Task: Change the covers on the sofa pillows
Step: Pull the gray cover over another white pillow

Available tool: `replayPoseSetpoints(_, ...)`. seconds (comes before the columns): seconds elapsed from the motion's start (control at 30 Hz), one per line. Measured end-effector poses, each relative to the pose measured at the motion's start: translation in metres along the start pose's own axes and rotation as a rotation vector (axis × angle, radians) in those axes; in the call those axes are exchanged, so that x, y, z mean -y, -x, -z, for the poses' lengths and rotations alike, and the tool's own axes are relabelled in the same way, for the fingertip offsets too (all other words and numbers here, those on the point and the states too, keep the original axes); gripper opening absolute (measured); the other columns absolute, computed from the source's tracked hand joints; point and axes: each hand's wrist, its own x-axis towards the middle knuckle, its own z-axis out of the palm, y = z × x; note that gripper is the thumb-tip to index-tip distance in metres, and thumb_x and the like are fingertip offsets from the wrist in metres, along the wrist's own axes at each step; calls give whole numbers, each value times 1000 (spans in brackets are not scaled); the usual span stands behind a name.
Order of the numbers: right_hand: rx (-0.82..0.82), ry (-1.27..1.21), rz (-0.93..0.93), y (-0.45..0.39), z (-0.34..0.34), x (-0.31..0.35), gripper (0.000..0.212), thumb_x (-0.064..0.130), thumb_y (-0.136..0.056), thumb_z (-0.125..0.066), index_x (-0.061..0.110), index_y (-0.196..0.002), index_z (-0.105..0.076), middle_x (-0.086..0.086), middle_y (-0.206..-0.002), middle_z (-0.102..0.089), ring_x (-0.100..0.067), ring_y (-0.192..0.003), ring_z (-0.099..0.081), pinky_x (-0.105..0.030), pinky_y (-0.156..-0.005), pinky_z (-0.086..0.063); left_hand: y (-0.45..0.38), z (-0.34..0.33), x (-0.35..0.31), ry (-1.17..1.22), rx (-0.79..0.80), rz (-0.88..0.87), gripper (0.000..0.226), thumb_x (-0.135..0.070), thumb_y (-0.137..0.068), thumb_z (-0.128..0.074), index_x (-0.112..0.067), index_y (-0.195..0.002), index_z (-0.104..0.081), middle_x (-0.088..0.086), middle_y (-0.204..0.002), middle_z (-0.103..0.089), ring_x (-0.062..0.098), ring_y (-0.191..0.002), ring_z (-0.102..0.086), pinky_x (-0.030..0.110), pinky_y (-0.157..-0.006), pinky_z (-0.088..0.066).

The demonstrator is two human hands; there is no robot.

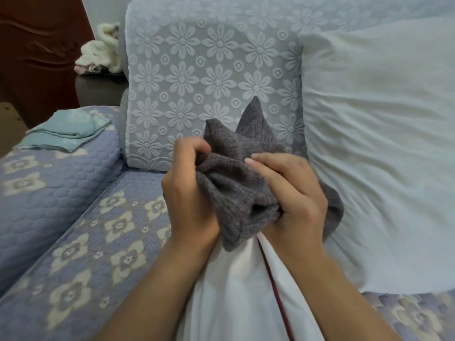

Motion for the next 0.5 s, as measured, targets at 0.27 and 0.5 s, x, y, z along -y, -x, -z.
replayPoseSetpoints(0.27, -5, -107, -334, 6, 0, -1, 35, 4, -78, -73, 29, -96, -57, 6, -86, -61, -18, -82, -59, -35, -73, -45, 11, -5, 18, -26, 155, -117, 37, -5, -78, -83, -11, -107, -60, -13, -85, -64, -1, -76, -61, 25, -65, -49)
replayPoseSetpoints(0.5, 43, -53, -243, 8, 0, 1, 35, 10, -72, -72, 29, -90, -48, 12, -78, -53, -3, -71, -48, -14, -66, -37, 2, 0, 18, -165, 89, -44, 37, -22, -84, -64, -22, -121, -67, -6, -89, -71, 16, -82, -65, 40, -75, -53)
